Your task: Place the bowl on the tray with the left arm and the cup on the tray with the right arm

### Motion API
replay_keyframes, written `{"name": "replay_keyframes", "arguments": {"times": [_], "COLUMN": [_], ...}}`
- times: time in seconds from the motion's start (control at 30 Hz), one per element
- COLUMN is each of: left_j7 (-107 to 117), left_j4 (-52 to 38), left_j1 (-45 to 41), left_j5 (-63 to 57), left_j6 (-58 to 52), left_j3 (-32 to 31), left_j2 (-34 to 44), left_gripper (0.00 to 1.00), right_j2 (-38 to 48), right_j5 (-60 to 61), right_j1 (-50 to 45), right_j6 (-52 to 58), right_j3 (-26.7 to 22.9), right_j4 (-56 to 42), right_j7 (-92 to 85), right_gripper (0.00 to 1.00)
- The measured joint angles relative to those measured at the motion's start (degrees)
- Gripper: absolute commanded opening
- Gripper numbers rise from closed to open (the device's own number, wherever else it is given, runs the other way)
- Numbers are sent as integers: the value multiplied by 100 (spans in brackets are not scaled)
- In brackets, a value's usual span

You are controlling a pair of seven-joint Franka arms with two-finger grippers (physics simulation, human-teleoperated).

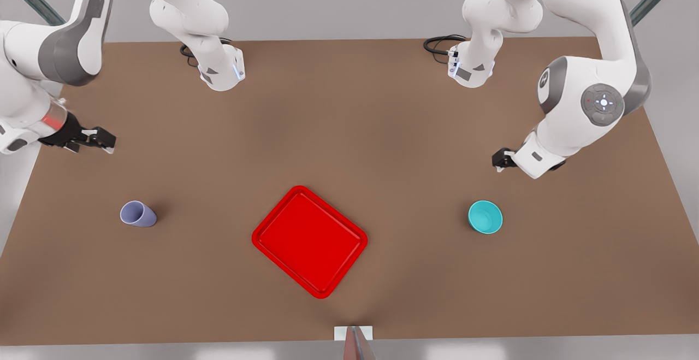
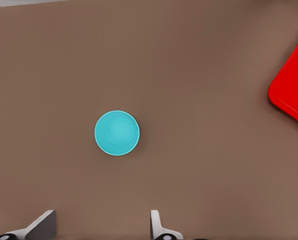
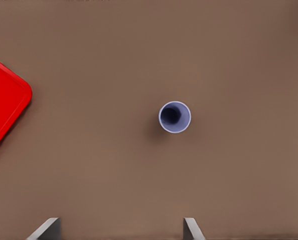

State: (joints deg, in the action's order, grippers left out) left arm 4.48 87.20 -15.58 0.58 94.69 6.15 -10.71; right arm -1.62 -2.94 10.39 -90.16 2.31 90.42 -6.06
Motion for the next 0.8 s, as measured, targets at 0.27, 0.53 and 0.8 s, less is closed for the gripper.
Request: {"name": "replay_keyframes", "arguments": {"times": [0.27, 0.53, 0.8], "left_j7": [-1326, -2105, -2097], "left_j4": [337, 738, 720], "left_j1": [1454, 1452, 1443], "left_j5": [1006, 1899, 2008], "left_j6": [1427, 2062, 2299], "left_j3": [1, -140, -148], "left_j2": [-2496, -2864, -3042], "left_gripper": [100, 100, 40], "right_j2": [-75, -111, -146], "right_j5": [4, -5, -5], "right_j1": [-694, -162, -401], "right_j6": [-2, 7, 7], "right_j3": [16, 13, 15], "right_j4": [-94, -147, -152], "right_j7": [0, -9, -3], "right_gripper": [100, 100, 100]}}
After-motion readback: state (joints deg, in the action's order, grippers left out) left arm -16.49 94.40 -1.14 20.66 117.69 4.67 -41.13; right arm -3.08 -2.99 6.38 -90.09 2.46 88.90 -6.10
